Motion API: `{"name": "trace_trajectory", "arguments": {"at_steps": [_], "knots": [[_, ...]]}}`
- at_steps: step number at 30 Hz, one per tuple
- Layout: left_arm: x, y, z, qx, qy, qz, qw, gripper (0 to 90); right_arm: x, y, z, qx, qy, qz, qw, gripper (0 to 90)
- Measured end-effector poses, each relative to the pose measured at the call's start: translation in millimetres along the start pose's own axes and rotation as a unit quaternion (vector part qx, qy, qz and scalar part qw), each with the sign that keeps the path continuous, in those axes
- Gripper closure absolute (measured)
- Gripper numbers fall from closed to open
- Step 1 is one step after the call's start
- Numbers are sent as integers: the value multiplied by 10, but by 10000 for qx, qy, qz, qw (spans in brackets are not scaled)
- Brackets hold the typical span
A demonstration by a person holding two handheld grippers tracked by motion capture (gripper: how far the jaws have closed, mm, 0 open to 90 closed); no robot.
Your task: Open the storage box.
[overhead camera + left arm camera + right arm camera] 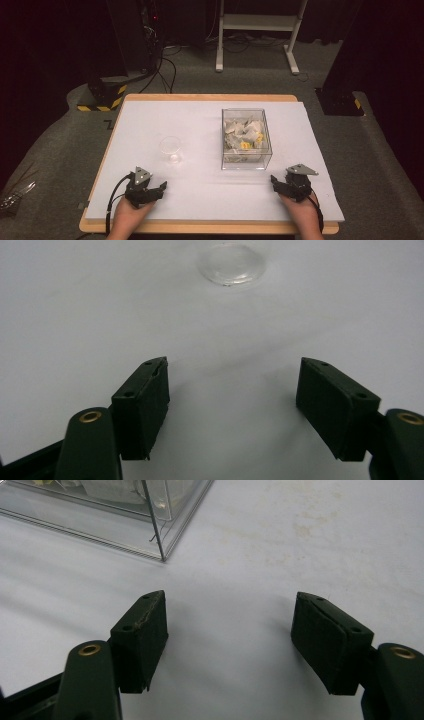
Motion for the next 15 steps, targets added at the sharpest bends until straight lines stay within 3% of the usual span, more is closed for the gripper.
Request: {"name": "trace_trajectory", "arguments": {"at_steps": [15], "knots": [[-5,-4,-6,20,-5,-18,10000,293,1,0,1,6,10,8,10000,308]]}}
Point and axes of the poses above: each handheld gripper's, and its own axes: x roughly forward along the jaws, z roughly out of its top, y roughly to its left, the point moved 7 cm from there along x, roughly forward along the jaws, and after that the axes turned 1 degree about -x, right-handed, at the moved point
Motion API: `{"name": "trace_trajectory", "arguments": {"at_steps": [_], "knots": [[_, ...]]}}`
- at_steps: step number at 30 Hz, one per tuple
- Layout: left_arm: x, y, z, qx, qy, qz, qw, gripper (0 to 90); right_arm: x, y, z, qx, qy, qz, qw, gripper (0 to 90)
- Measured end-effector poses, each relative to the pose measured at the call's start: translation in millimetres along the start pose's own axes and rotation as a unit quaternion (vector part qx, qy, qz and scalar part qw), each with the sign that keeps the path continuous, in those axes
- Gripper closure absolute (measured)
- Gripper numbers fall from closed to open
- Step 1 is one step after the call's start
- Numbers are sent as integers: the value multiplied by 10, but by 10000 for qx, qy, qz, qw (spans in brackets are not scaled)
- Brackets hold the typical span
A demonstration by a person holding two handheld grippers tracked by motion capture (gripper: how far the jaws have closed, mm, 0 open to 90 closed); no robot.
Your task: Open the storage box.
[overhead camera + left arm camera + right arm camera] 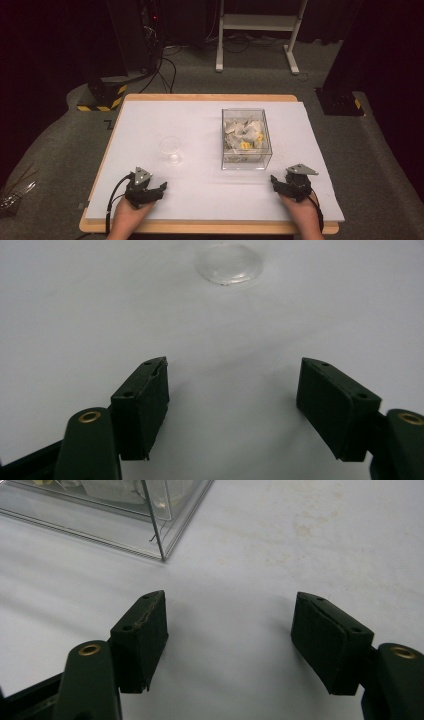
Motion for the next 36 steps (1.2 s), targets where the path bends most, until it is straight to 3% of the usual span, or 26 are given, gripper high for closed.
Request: {"name": "trace_trajectory", "arguments": {"at_steps": [17,19,20,21,22,23,26,29,31,33,36], "knots": [[14,0,11,72,-36,-37,10000,285,0,1,0,2,4,-1,10000,308],[7,2,17,137,18,-121,9998,297,0,0,1,3,7,5,10000,308],[-4,-3,20,189,72,-195,9996,345,0,0,1,2,8,5,10000,308],[-25,-30,35,226,74,-389,9990,340,0,0,1,3,7,5,10000,308],[-25,-30,35,226,74,-389,9990,337,0,0,1,3,7,5,10000,308],[-59,-47,77,236,-35,-541,9983,334,0,0,1,1,5,4,10000,308],[-81,-34,122,242,-156,-590,9978,319,0,0,1,2,4,6,10000,308],[-49,-15,143,254,-127,-833,9961,258,0,1,1,-2,-8,-7,10000,309],[-29,0,150,333,-90,-811,9961,244,0,2,1,-5,-10,-10,10000,310],[9,34,159,532,-90,-611,9967,219,-4,5,1,-20,-9,-11,10000,324],[62,65,121,395,-203,-527,9976,187,-28,22,15,-133,-132,-3,9998,356]]}}
Point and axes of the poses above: each handheld gripper's, and its own axes: x roughly forward along the jaws, z roughly out of its top, y roughly to its left, the point moved 7 cm from there along x, roughly forward along the jaws, and after that the axes turned 1 degree about -x, right-handed, at the moved point
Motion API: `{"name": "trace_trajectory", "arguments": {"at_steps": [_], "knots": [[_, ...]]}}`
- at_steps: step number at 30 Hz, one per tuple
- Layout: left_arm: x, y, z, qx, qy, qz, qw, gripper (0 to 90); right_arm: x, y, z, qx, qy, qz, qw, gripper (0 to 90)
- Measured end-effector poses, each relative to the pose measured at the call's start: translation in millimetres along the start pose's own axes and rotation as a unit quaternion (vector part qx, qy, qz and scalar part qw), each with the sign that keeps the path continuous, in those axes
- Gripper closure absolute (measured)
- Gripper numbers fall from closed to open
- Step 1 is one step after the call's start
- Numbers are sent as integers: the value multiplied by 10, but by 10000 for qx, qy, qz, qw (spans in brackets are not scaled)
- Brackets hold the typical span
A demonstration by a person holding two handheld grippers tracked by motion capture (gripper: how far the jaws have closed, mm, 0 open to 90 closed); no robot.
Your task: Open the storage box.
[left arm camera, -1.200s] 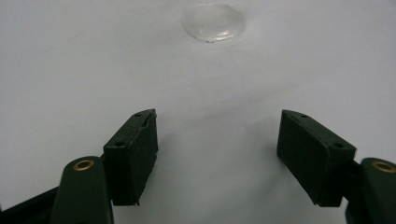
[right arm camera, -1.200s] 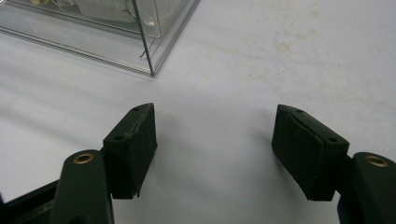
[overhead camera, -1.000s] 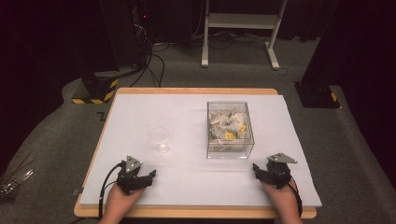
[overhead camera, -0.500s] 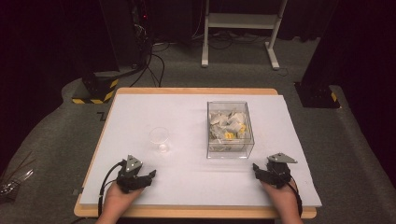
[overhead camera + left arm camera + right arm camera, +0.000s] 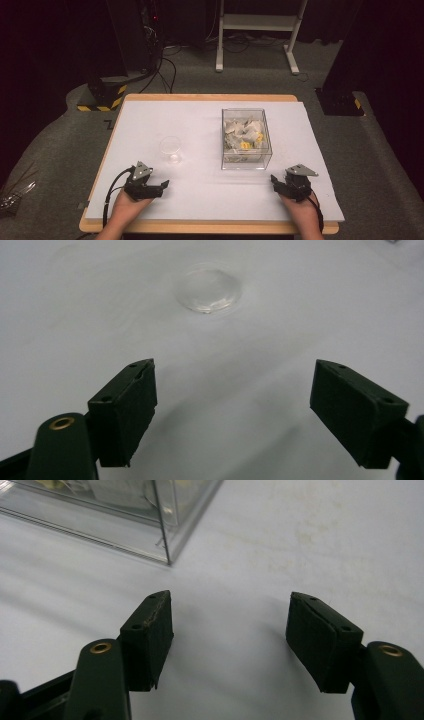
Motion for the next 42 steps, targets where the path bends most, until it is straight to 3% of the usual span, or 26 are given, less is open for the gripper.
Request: {"name": "trace_trajectory", "arguments": {"at_steps": [4,10,15,27,38,42], "knots": [[-13,2,16,170,-82,256,9995,158,-62,88,50,-137,-252,155,9995,379],[42,-7,-42,121,256,196,9994,164,-179,293,195,-278,-622,403,9969,395],[44,-1,-47,37,252,153,9996,171,-245,469,290,-393,-783,617,9942,397],[43,8,-55,-8,277,185,9994,153,-273,638,440,-514,-892,874,9908,404],[38,3,-60,-23,260,175,9995,157,-171,730,608,-567,-1027,824,9897,369],[37,3,-59,-11,251,188,9995,158,-111,745,644,-452,-1016,835,9903,364]]}}
Point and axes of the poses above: each handheld gripper's, and its own axes: x roughly forward along the jaws, z roughly out of its top, y roughly to its left, the point moved 7 cm from there along x, roughly forward along the jaws, and after that the axes turned 1 degree about -x, right-handed, at the moved point
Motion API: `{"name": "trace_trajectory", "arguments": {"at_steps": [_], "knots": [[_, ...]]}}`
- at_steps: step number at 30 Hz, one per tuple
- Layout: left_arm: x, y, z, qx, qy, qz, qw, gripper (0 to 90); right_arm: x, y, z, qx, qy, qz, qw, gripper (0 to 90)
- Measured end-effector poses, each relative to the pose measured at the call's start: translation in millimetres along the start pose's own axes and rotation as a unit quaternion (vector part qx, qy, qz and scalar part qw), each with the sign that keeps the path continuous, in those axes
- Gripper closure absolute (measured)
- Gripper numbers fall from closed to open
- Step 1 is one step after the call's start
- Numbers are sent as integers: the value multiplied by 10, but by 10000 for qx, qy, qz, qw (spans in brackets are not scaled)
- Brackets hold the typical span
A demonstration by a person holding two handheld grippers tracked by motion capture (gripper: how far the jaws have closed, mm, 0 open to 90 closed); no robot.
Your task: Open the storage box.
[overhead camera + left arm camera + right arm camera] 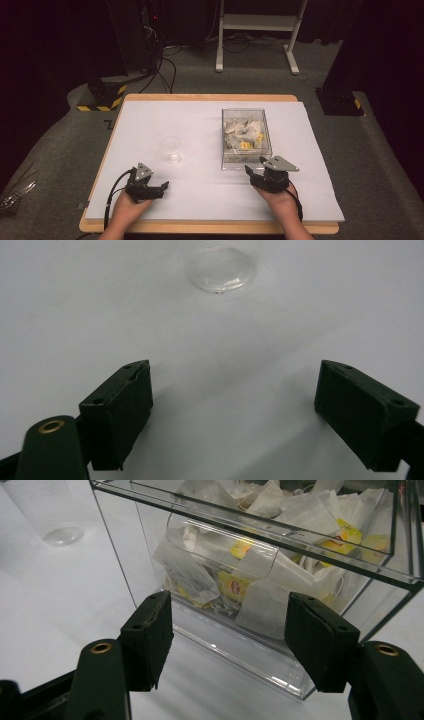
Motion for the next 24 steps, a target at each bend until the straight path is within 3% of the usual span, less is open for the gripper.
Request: {"name": "trace_trajectory", "arguments": {"at_steps": [24], "knots": [[-1,-1,-1,0,-4,-3,10000,162,137,-10,113,14,-245,13,9997,462]]}}
Point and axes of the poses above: each handheld gripper's, and its own axes: x roughly forward along the jaws, z roughly out of its top, y roughly to its left, the point moved 7 cm from there along x, roughly forward along the jaws, and after that the axes turned 1 degree about -x, right-handed, at the moved point
